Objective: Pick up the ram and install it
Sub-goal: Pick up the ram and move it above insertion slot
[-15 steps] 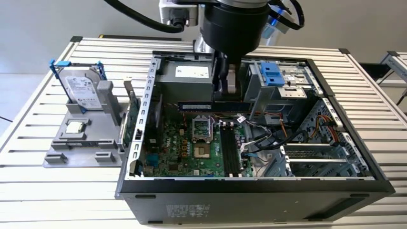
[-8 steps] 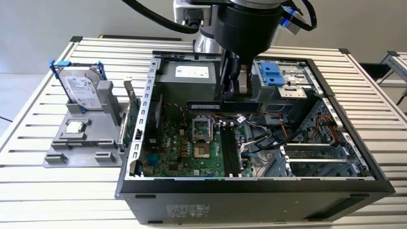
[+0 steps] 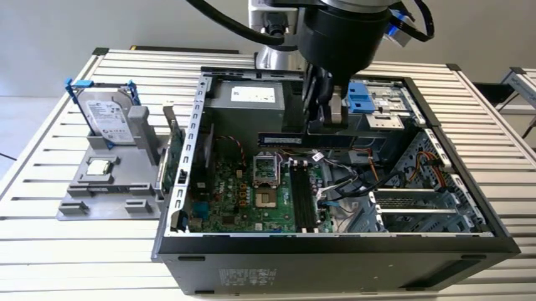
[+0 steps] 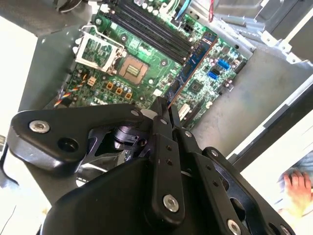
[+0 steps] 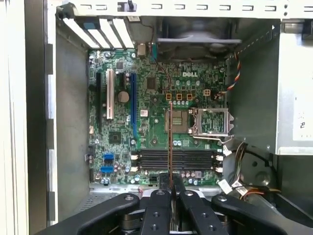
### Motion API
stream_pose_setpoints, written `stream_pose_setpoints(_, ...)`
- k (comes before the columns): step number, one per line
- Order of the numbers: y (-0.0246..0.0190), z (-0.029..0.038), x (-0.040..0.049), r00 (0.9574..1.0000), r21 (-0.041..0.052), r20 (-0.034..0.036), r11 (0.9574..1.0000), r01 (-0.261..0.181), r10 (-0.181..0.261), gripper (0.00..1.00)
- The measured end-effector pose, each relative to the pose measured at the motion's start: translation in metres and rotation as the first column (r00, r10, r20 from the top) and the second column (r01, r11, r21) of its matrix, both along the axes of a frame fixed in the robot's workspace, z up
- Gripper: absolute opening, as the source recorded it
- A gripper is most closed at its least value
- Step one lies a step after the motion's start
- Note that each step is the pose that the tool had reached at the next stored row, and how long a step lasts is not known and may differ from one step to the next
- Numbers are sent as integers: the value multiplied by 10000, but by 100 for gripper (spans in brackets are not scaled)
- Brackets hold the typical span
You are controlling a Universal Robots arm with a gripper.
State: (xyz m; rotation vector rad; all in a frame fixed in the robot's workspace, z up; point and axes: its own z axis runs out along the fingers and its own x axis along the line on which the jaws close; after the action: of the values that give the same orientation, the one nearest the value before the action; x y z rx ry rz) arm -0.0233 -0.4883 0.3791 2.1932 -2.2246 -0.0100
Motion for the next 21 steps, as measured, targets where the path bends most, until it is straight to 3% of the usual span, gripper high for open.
stream_pose_setpoints(12,0,0,309,10000,-13,-2,10000,1,-1,0)
stream_pose_setpoints(21,0,0,468,10000,-18,-3,10000,1,-1,0)
